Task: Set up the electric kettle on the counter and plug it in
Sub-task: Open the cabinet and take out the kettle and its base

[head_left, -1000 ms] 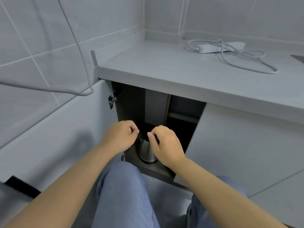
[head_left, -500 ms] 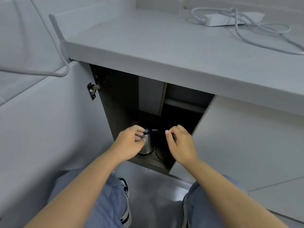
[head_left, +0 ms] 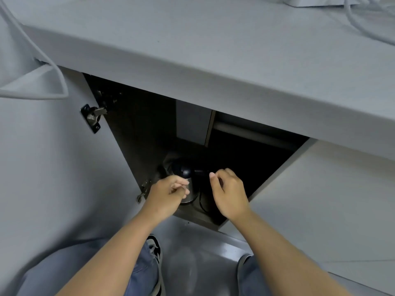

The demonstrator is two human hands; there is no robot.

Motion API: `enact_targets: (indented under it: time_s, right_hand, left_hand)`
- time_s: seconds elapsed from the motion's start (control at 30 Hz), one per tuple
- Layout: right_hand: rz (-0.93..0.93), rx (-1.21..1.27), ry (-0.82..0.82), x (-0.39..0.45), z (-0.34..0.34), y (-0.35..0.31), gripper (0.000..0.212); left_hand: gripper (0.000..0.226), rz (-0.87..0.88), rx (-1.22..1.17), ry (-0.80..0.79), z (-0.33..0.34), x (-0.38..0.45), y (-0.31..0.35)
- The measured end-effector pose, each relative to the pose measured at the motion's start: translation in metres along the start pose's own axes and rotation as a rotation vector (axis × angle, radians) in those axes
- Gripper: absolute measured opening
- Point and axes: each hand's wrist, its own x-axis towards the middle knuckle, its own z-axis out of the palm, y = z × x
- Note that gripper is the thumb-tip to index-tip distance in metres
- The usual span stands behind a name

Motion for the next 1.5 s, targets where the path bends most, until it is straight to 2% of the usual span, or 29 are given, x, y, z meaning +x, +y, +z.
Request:
enact_targets:
  time_s: [0.13,0.3,0.67,0.73,0.93,1.03,1.17,1.27,1.37,1.5]
  right_hand:
    - [0.001,0.052,0.001,0.017,0.014,-0.002,0.034]
    - [0.009,0.042,-0.029,0.039,0.029,0.005,0.013]
    - [0.186,-0.038,-0.082,0.066,0.062,0.038,0.013]
    - [0.218,-0.030,-0.137,0.066,0.069,0.046,0.022]
    - [0.317,-0.057,-0.410,0.066,0.084,0.062,0.075]
    - [0.335,-0.076,-0.498,0.066,0.092,0.069,0.089]
    - [0.352,-0.085,-0.552,0.065,0.099,0.078,0.094]
    - [0.356,-0.106,-0.516,0.067,0.105,0.078,0.094]
    - [0.368,-0.166,-0.437,0.072,0.112,0.077,0.090]
    - [0.437,-0.283,-0.513,0.072,0.117,0.080,0.080]
  left_hand:
    - [0.026,0.020,-0.011,0.028,0.002,0.013,0.004]
    - [0.026,0.014,-0.015,0.062,0.004,0.029,0.006]
    - [0.028,0.016,-0.118,0.047,0.009,0.044,0.014]
    - [0.029,0.012,-0.129,0.053,0.007,0.044,0.014]
    - [0.028,0.007,-0.152,0.057,0.003,0.043,0.016]
    - [0.026,0.014,-0.147,0.054,0.002,0.043,0.017]
    - [0.023,0.014,-0.150,0.047,0.002,0.042,0.019]
    - [0.022,0.007,-0.158,0.038,0.002,0.043,0.021]
    - [0.021,-0.007,-0.169,0.038,0.003,0.044,0.022]
    - [0.021,-0.016,-0.169,0.039,0.003,0.044,0.021]
